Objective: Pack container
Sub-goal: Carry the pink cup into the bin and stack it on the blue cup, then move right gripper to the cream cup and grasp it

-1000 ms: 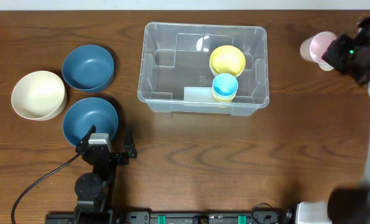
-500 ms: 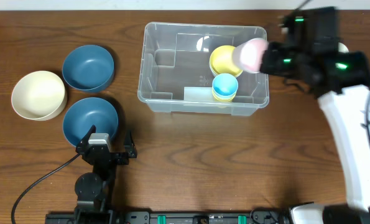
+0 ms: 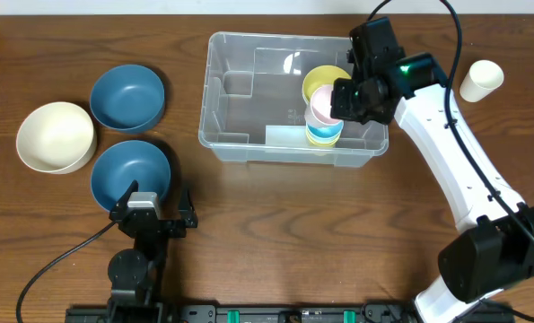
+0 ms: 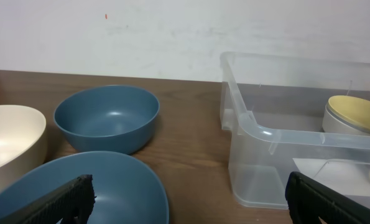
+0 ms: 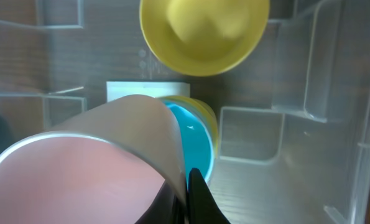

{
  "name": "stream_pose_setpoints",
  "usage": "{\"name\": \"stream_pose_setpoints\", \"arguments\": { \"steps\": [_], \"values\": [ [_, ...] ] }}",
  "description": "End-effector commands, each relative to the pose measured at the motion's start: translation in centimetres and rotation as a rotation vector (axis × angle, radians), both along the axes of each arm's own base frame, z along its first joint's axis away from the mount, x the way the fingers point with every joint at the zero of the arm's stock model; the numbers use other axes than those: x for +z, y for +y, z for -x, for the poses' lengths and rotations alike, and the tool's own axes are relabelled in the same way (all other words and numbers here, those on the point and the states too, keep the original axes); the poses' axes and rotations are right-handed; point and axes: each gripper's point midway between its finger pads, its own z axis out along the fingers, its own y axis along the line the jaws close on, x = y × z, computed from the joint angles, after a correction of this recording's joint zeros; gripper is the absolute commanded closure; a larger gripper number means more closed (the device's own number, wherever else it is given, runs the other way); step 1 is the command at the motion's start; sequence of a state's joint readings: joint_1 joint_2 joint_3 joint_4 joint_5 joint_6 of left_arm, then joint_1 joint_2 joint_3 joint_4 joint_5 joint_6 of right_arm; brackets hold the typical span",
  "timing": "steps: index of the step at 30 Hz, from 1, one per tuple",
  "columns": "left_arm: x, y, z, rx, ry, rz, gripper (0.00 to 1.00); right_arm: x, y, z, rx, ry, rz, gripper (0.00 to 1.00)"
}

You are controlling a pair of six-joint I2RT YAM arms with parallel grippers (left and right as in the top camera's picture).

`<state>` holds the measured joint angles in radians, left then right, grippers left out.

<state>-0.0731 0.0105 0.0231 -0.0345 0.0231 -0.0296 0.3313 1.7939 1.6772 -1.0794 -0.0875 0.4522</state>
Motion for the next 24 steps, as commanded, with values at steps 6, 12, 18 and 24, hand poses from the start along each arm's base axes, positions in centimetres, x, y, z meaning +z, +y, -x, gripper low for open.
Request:
{"name": "stream_pose_setpoints", "arguments": {
  "steps": [6, 12, 18, 24],
  "values": [
    [-1.7, 0.3, 0.1, 0.014, 0.050, 0.001, 0.02, -0.8, -0.7, 1.1, -0.028, 0.048, 0.056, 0.95],
    [-1.7, 0.3, 0.1, 0.014, 0.050, 0.001, 0.02, -0.5, -0.1, 0.9, 0.051, 0.024, 0.049, 0.23],
    [-1.7, 0.3, 0.1, 0.014, 0.050, 0.001, 0.02, 2.2, -1.4, -1.2, 0.001, -0.070, 0.029, 0.21],
    [-1.7, 0.3, 0.1, 0.014, 0.050, 0.001, 0.02, 4.3, -9.1, -4.8, -0.199, -0.165, 0.042, 0.23]
  ]
}}
